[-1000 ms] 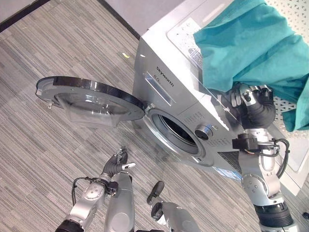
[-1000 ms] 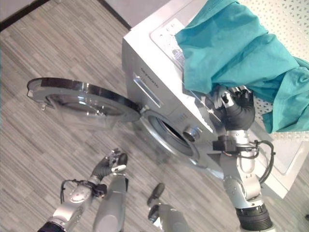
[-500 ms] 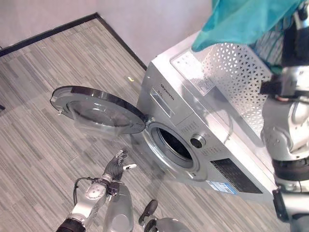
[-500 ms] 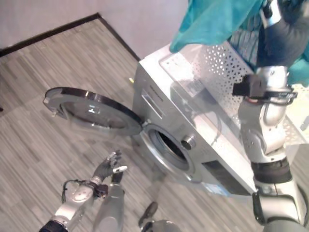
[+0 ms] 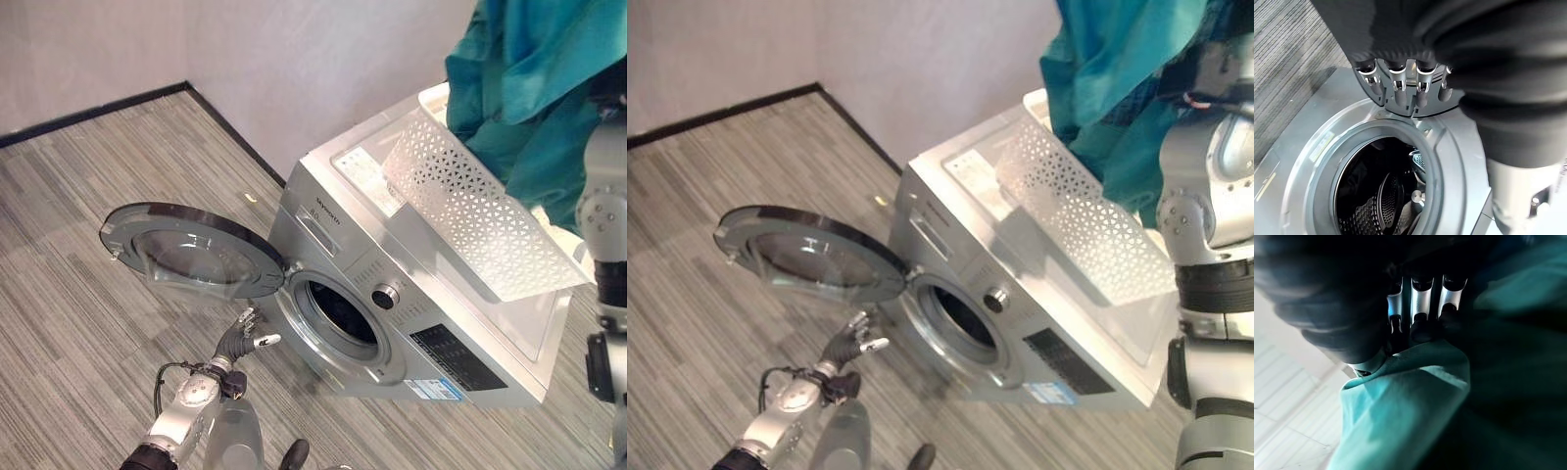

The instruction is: Grab the laundry basket,head to the washer,open it,put in the laundry and shut it.

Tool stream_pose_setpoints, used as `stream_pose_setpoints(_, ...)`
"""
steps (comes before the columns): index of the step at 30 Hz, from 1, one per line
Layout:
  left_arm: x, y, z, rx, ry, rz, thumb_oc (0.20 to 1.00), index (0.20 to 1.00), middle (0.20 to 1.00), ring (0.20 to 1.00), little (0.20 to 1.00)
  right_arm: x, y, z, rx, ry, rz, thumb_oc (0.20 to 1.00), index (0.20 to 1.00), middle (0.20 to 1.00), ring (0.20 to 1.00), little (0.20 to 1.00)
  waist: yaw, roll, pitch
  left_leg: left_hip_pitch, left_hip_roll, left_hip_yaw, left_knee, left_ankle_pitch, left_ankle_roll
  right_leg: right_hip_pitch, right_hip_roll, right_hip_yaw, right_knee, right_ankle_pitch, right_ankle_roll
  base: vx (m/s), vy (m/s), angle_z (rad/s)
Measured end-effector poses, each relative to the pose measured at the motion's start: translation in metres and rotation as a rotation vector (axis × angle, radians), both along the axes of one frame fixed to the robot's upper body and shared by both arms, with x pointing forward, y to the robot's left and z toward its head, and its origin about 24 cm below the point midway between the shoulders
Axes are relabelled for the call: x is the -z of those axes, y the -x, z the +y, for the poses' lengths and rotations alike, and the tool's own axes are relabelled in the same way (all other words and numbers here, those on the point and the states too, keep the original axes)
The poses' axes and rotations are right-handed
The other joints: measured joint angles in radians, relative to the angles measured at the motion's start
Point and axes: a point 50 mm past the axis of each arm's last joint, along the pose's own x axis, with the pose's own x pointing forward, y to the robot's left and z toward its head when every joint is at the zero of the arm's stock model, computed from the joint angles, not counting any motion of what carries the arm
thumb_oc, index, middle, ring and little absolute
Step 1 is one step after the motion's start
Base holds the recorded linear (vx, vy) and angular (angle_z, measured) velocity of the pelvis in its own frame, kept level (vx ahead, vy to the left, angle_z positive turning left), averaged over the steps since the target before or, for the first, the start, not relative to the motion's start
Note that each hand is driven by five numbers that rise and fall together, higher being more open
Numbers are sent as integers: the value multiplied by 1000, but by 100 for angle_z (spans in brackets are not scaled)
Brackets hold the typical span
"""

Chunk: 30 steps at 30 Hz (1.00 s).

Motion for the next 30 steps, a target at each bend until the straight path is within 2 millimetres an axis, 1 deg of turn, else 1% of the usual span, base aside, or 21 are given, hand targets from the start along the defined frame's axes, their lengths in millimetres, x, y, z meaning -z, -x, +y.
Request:
stream_pose_setpoints(3, -6, -2, 1, 14, -11, -22, 1000, 1000, 1000, 1000, 1000, -18, -5, -2, 40, -32, -12, 200, 200, 200, 200, 200, 2, 4, -12, 27, -2, 14, -9, -1, -1, 20, -6, 8, -7, 2, 1, 11, 12, -6)
stream_pose_setpoints(5, -12, -7, -2, 35, -12, -53, 1000, 1000, 1000, 1000, 1000, -24, -8, 1, 49, -33, -7, 200, 200, 200, 200, 200, 0, 7, -22, 34, -2, 16, -17, -3, -4, 22, -8, 12, -7, 2, 1, 7, 20, -8)
stream_pose_setpoints(6, -17, -10, -2, 41, -19, -74, 1000, 1000, 1000, 1000, 1000, -25, -8, 2, 49, -32, -11, 200, 200, 200, 200, 200, -1, 6, -24, 37, -2, 16, -19, -3, -4, 23, -9, 12, -7, 2, 1, 0, 0, 0)
stream_pose_setpoints(7, -30, -18, -6, 73, -41, -126, 1000, 1000, 1000, 1000, 1000, -31, -10, 4, 60, -31, -11, 200, 200, 200, 200, 200, -2, 10, -26, 39, -2, 17, -22, -1, -5, 23, -9, 13, -7, 2, 1, 20, 42, -1)
stream_pose_setpoints(8, -58, -32, -14, 132, -80, -247, 1000, 1000, 1000, 1000, 1000, -38, -15, 6, 84, -26, -5, 200, 200, 200, 200, 200, -2, 13, -27, 46, -3, 17, -26, 4, 0, 27, -11, 13, -7, 3, 2, 24, 48, -2)
stream_pose_setpoints(9, -93, -45, -26, 187, -102, -399, 1000, 1000, 1000, 1000, 1000, -46, -20, 9, 107, -18, 8, 200, 200, 200, 200, 200, -3, 16, -29, 53, -4, 18, -27, 5, 2, 35, -11, 14, -7, 3, 2, 3, 48, 0)
stream_pose_setpoints(12, -150, -67, -40, 217, -105, -647, 1000, 1000, 1000, 1000, 1000, -55, -24, 17, 111, -22, 6, 200, 200, 200, 200, 200, -5, 26, -45, 58, -7, 19, -26, 3, 3, 40, -14, 13, -7, 3, 2, 6, 10, 0)
stream_pose_setpoints(13, -161, -71, -44, 222, -113, -685, 1000, 1000, 1000, 1000, 1000, -56, -29, 21, 113, -25, 23, 200, 200, 200, 200, 200, -12, 29, -46, 63, -7, 20, -26, -1, 0, 43, -15, 16, -8, 0, -3, 34, 30, -2)
stream_pose_setpoints(14, -184, -80, -53, 240, -140, -777, 1000, 1000, 1000, 1000, 1000, -59, -38, 31, 111, -17, 65, 200, 200, 200, 200, 200, -23, 37, -52, 64, -6, 18, -27, 1, 1, 45, -12, 15, -7, 2, 0, 0, 0, 0)
stream_pose_setpoints(15, -196, -83, -57, 242, -155, -825, 1000, 1000, 1000, 1000, 1000, -61, -41, 36, 114, -8, 79, 200, 200, 200, 200, 200, -29, 40, -54, 67, -6, 18, -27, 1, 0, 48, -12, 15, -7, 2, 0, 0, 0, 0)
stream_pose_setpoints(16, -213, -86, -64, 256, -166, -890, 1000, 1000, 1000, 1000, 1000, -62, -44, 40, 112, -2, 97, 200, 200, 200, 200, 200, -29, 42, -58, 69, -6, 18, -28, 5, 4, 50, -10, 14, -7, 3, 2, 0, 0, 0)
stream_pose_setpoints(18, -233, -88, -76, 272, -167, -972, 1000, 1000, 1000, 1000, 1000, -64, -46, 42, 109, -9, 103, 200, 200, 200, 200, 200, -33, 46, -62, 71, -6, 18, -27, 5, 4, 52, -13, 14, -7, 2, 1, 0, 0, 0)
stream_pose_setpoints(19, -252, -89, -89, 297, -163, -1037, 1000, 1000, 1000, 1000, 1000, -67, -51, 49, 95, -25, 123, 200, 200, 200, 200, 200, -43, 52, -68, 71, -6, 17, -27, 5, 4, 52, -12, 14, -7, 2, 1, 6, 30, 1)
stream_pose_setpoints(21, -272, -89, -107, 341, -163, -1108, 1000, 1000, 1000, 1000, 1000, -65, -56, 56, 69, -33, 144, 200, 200, 200, 200, 200, -51, 55, -79, 74, -7, 18, -26, 5, 5, 55, -12, 14, -7, 3, 2, 9, 31, 0)
stream_pose_setpoints(23, -282, -92, -121, 355, -142, -1127, 1000, 1000, 1000, 1000, 1000, -62, -61, 59, 62, -29, 171, 200, 200, 200, 200, 200, -54, 61, -92, 75, -8, 19, -26, 5, 5, 56, -15, 14, -7, 3, 2, 0, 0, 0)
stream_pose_setpoints(24, -285, -96, -132, 371, -147, -1126, 1000, 1000, 1000, 1000, 1000, -59, -66, 60, 60, -34, 194, 200, 200, 200, 200, 200, -55, 63, -98, 77, -8, 18, -26, 5, 5, 57, -15, 14, -7, 3, 2, -4, 44, -1)
stream_pose_setpoints(25, -284, -109, -152, 384, -171, -1082, 1000, 1000, 1000, 1000, 1000, -53, -75, 69, 38, -39, 253, 200, 200, 200, 200, 200, -58, 71, -116, 77, -8, 18, -25, 6, 5, 57, -14, 14, -7, 3, 2, -19, 42, 1)
stream_pose_setpoints(26, -273, -120, -166, 366, -186, -1011, 1000, 1000, 1000, 1000, 1000, -47, -80, 82, 6, -26, 289, 200, 200, 200, 200, 200, -70, 78, -134, 77, -9, 18, -26, 6, 5, 56, -14, 14, -7, 3, 2, 15, 33, -1)
stream_pose_setpoints(27, -263, -127, -169, 355, -210, -953, 1000, 1000, 1000, 1000, 1000, -45, -81, 93, -34, -10, 293, 200, 200, 200, 200, 200, -80, 83, -140, 77, -8, 18, -26, 6, 5, 58, -12, 14, -7, 3, 2, 10, 33, 2)
stream_pose_setpoints(28, -254, -129, -180, 363, -224, -913, 1000, 1000, 1000, 1000, 1000, -43, -83, 98, -54, -10, 304, 200, 200, 200, 200, 200, -98, 81, -142, 78, -5, 15, -28, 7, 4, 55, -11, 14, -9, -1, -3, 13, 52, -2)
stream_pose_setpoints(30, -240, -139, -192, 361, -294, -832, 1000, 1000, 1000, 1000, 1000, -40, -84, 113, -93, 7, 312, 200, 200, 200, 200, 200, -111, 84, -145, 82, -5, 19, -28, 7, 4, 57, -13, 16, -7, 2, 2, 4, 48, -3)
